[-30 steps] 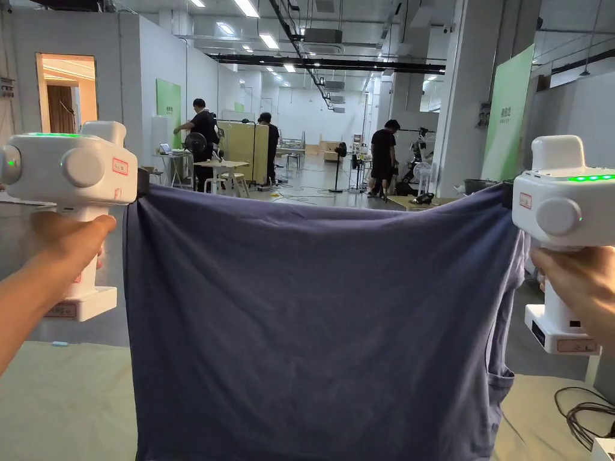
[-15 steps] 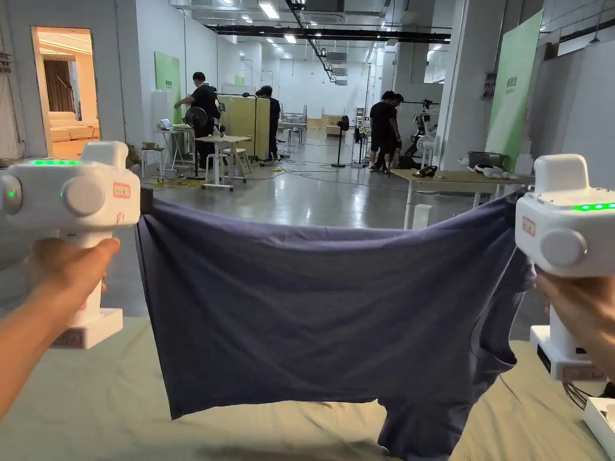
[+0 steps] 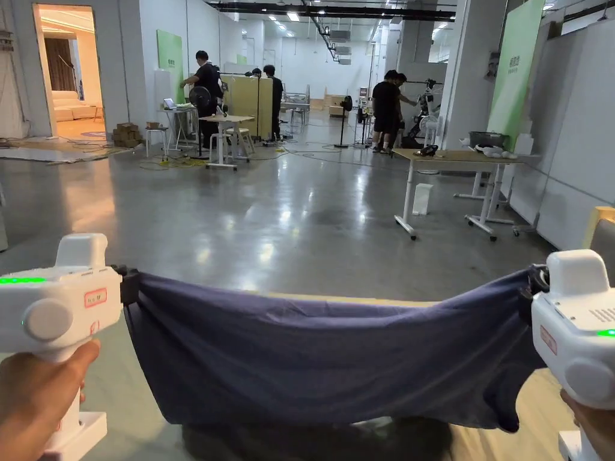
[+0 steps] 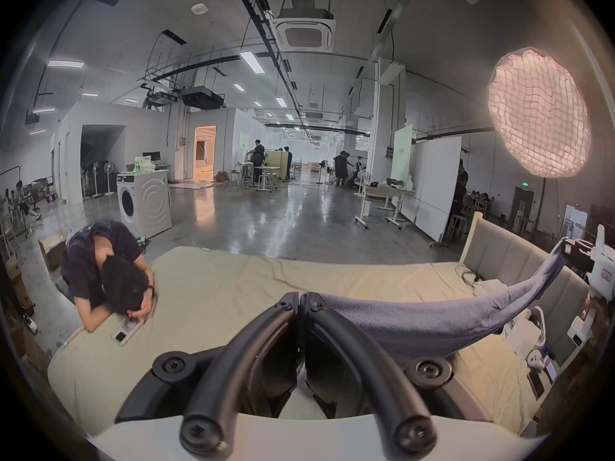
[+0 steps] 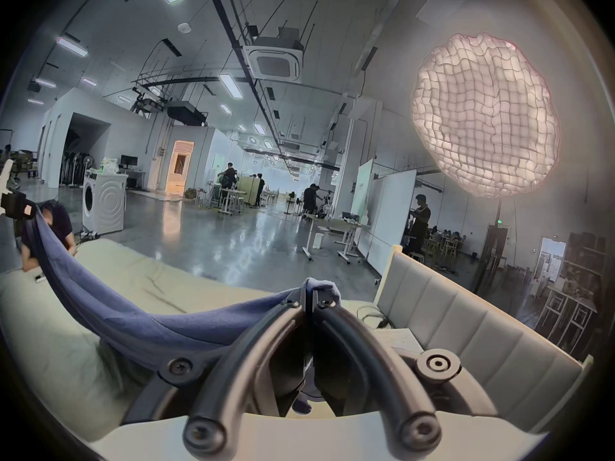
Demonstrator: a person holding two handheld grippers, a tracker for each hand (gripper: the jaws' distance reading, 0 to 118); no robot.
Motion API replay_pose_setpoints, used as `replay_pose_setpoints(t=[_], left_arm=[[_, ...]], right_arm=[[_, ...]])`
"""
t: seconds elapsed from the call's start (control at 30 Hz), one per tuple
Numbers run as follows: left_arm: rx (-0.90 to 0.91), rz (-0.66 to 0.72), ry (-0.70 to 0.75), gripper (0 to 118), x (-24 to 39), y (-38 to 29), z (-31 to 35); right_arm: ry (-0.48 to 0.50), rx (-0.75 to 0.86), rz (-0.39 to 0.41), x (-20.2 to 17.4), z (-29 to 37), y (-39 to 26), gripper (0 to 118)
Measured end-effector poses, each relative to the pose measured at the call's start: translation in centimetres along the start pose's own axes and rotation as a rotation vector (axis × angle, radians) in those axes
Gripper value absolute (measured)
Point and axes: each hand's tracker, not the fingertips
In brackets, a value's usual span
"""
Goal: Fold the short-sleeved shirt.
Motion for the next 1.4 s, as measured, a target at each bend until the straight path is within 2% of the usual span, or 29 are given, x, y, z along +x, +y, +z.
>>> replay_pose_setpoints(t=[0.1,0.27,0.37,0.57,0.73,0.87,0.97,1.07,1.23,1.27,1.33,1.37,1.4], left_arm=[[-0.036,0.002,-0.005,3,-0.5,-4.0,3.0],[-0.108,0.036,-0.008,3,-1.5,-11.2,7.8],[-0.175,0.029,0.006,3,-2.6,-15.5,9.2],[-0.327,0.103,0.005,3,-4.2,-23.2,10.8],[-0.454,0.097,0.018,3,-4.6,-28.0,10.8],[-0.528,0.090,0.030,3,-5.2,-30.8,10.9],[-0.605,0.077,0.051,3,-5.8,-32.6,10.3],[-0.650,0.100,0.051,3,-5.9,-34.0,9.8],[-0.705,0.096,0.039,8,-6.1,-34.7,9.8],[-0.711,0.108,0.043,11,-6.1,-34.3,10.1],[-0.709,0.117,0.052,37,-6.3,-33.2,10.7],[-0.682,0.114,0.050,46,-6.3,-32.3,11.2],[-0.638,0.101,0.053,48,-6.1,-31.3,11.6]], right_arm=[[0.016,-0.039,0.019,0.0,3.8,-3.3,1],[0.035,-0.148,0.008,-0.4,9.3,-9.8,1],[0.046,-0.218,0.067,-0.9,12.3,-13.8,1],[0.076,-0.371,0.027,-1.8,17.3,-20.8,1],[0.079,-0.503,0.021,-2.5,18.8,-25.8,1],[0.089,-0.611,0.085,-3.4,19.4,-28.5,1],[0.088,-0.691,0.081,-3.8,18.9,-30.1,2],[0.095,-0.767,0.112,-4.2,18.1,-31.5,2],[0.087,-0.784,0.079,-4.1,17.4,-31.6,5],[0.082,-0.782,0.068,-3.9,17.6,-31.2,7],[0.074,-0.780,0.030,-3.4,17.8,-29.8,20],[0.072,-0.757,0.004,-3.2,18.0,-29.0,35],[0.068,-0.727,-0.012,-3.0,17.9,-28.1,58]])
